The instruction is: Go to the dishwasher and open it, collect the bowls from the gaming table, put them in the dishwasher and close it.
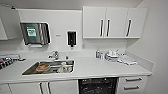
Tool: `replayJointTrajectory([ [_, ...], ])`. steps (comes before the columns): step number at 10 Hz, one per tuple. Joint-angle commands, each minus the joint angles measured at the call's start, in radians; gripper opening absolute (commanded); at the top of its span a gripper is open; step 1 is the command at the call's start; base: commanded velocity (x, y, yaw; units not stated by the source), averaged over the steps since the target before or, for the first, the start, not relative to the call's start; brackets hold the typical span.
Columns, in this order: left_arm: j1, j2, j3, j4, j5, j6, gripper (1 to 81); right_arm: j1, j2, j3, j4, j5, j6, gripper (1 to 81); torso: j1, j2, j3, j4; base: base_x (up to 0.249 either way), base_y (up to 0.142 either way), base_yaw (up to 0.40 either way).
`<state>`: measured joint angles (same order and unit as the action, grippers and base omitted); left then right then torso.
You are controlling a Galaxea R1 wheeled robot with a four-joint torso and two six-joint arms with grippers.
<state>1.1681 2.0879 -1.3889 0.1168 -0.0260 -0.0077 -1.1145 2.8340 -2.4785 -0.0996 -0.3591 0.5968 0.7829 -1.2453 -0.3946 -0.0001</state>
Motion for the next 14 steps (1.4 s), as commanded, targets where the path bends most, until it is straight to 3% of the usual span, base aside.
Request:
replayJointTrajectory([
  [1, -0.017, 0.034, -0.055, 0.009, 0.02, 0.0, 81.1, 0.051, -0.032, 0.017, -0.005, 0.019, -0.075, 81.1, 0.0, 0.0, 0.0, 0.0, 0.0, 0.0, 0.0],
  [5, 0.088, 0.187, -0.237, 0.011, 0.011, 0.003, 81.1, -0.029, -0.077, 0.078, -0.006, 0.107, -0.156, 81.1, 0.0, 0.0, 0.0, 0.0, 0.0, 0.0, 0.0],
  [10, 0.183, 0.356, -0.47, 0.0, 0.001, -0.002, 81.1, -0.147, -0.072, 0.072, -0.008, 0.203, -0.229, 81.1, 0.0, 0.0, 0.0, 0.0, 0.0, 0.0, 0.0],
  [14, 0.232, 0.5, -0.688, -0.011, 0.001, -0.002, 81.1, -0.213, -0.054, 0.047, -0.009, 0.262, -0.249, 81.1, 0.0, 0.0, 0.0, 0.0, 0.0, 0.0, 0.0],
])
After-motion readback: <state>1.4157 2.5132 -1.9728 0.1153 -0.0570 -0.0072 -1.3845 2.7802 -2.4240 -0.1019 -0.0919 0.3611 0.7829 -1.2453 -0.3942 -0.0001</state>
